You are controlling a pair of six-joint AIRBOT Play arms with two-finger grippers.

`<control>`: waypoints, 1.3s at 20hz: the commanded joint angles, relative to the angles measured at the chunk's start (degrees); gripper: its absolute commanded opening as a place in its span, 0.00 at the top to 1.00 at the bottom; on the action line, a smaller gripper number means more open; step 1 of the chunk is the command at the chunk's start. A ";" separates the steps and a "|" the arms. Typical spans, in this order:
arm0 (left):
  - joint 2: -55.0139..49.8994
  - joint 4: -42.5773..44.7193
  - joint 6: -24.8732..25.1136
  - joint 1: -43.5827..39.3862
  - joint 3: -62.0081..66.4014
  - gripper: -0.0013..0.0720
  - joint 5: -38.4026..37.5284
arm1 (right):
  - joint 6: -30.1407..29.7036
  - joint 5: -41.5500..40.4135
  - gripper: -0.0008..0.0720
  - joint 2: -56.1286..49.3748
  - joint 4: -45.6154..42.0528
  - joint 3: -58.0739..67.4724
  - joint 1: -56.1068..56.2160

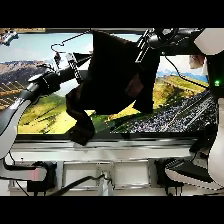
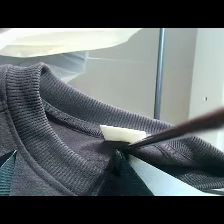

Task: Fold the clothes and pants, and hang the long-sleeved shirts on hangers.

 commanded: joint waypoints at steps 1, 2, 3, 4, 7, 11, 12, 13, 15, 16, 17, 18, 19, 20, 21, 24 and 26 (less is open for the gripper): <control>-0.02 -0.15 0.26 -1.11 0.02 0.01 -0.26 | -1.11 -0.46 0.95 -0.26 -0.55 0.00 0.07; -0.02 1.33 0.24 -1.88 0.02 0.01 -0.26 | -1.64 -1.18 0.95 -0.26 -0.68 0.00 0.07; -0.02 3.43 0.24 -2.71 0.02 0.01 -0.17 | -1.64 -2.67 0.95 -0.24 -0.70 0.00 0.07; -0.09 5.97 0.22 -3.58 0.02 0.02 0.31 | -1.64 -4.22 0.95 -0.17 -0.66 0.04 0.07; -0.76 9.92 -0.68 -5.20 0.00 0.02 2.89 | -1.64 -5.92 0.95 0.07 0.83 0.63 0.09; -1.57 10.01 -0.63 -5.16 0.00 0.18 6.25 | -1.70 -5.95 0.95 1.62 1.49 0.61 0.07; -1.57 9.88 -0.66 -5.20 0.00 0.22 7.17 | -1.79 -5.97 0.95 1.92 1.49 0.59 0.07; -1.57 9.97 -0.63 -5.20 0.00 0.31 7.85 | -2.25 -5.99 0.95 2.03 1.51 0.59 0.07; -1.57 9.92 -0.63 -5.18 0.00 0.42 8.48 | -2.58 -5.99 0.95 2.01 1.55 0.59 0.07; -1.57 9.94 -0.61 -5.11 0.00 0.50 8.85 | -2.58 -5.99 0.95 2.03 1.60 0.59 0.07; -1.57 9.92 -0.63 -5.07 0.00 0.52 9.27 | -2.56 -5.99 0.95 2.03 1.81 0.59 0.07; -1.57 9.94 -0.63 -4.94 0.00 0.62 9.57 | -2.56 -5.97 0.95 2.05 2.19 0.61 0.07; -1.57 9.94 -0.63 -4.70 0.00 0.68 9.90 | -2.56 -5.99 0.95 2.05 2.54 0.59 0.07; -1.57 9.94 -0.63 -4.33 0.00 0.68 10.03 | -2.56 -5.99 0.95 2.05 3.04 0.61 0.07; -1.57 9.97 -0.63 -3.82 0.00 0.68 10.27 | -2.56 -5.99 0.95 2.05 3.28 0.59 0.07; -1.57 9.94 -0.66 -1.57 0.00 0.76 10.56 | -2.54 -5.95 0.95 2.16 3.52 0.61 0.07; -1.55 9.92 -0.68 0.09 0.00 0.81 10.56 | -2.56 -6.03 0.95 2.49 3.43 0.59 0.07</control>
